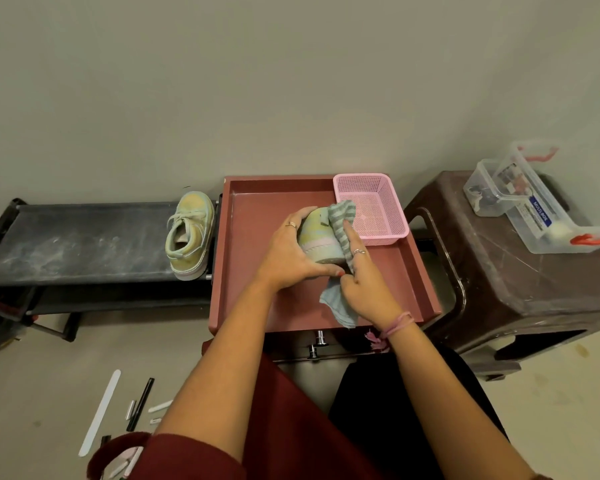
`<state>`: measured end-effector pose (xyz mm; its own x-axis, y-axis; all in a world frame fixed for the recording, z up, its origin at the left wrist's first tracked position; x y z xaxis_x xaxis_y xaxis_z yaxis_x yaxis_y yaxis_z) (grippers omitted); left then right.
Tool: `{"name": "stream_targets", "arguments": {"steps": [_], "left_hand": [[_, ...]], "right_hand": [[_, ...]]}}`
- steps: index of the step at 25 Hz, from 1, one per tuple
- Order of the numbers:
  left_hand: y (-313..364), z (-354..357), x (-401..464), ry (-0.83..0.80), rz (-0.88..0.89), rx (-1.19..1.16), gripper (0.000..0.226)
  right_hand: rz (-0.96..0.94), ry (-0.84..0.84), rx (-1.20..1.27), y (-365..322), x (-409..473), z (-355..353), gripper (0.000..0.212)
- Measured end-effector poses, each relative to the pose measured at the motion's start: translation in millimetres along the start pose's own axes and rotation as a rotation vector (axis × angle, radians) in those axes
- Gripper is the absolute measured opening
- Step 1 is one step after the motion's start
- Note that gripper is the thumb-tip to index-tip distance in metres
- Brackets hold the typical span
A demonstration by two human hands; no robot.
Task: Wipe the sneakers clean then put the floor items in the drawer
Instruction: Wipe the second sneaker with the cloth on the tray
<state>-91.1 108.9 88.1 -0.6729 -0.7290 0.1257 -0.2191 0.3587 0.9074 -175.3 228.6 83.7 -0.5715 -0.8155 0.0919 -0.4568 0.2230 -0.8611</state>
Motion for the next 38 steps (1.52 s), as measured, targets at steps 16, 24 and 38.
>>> {"name": "stream_targets", "arguments": {"steps": [16, 24, 38], "left_hand": [[-8, -20, -4, 0.071, -0.108, -0.079, 0.086], [-3, -27, -7, 0.12, -0.131, -0.041, 0.059], [-15, -32, -17, 0.115, -0.122, -0.113, 0.095]], "right_hand": [[-0.415, -0.132, -0.75, -51, -9, 16, 0.059], [-0.29, -0.308, -0.81, -75, 39, 20, 0.067], [-0.078, 0.034, -0.009, -20, 5, 32, 0.08]]}}
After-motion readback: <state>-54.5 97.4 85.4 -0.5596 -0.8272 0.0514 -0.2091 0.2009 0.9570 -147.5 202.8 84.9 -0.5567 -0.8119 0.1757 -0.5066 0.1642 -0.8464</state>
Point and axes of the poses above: each hand's wrist, its own x-axis towards the middle knuckle, its own z-axis out of the palm, y = z × x, the point moved 3 cm from there along x, towards the middle knuckle, and after that the axes turned 7 degrees about y, right-handed, at the moved point
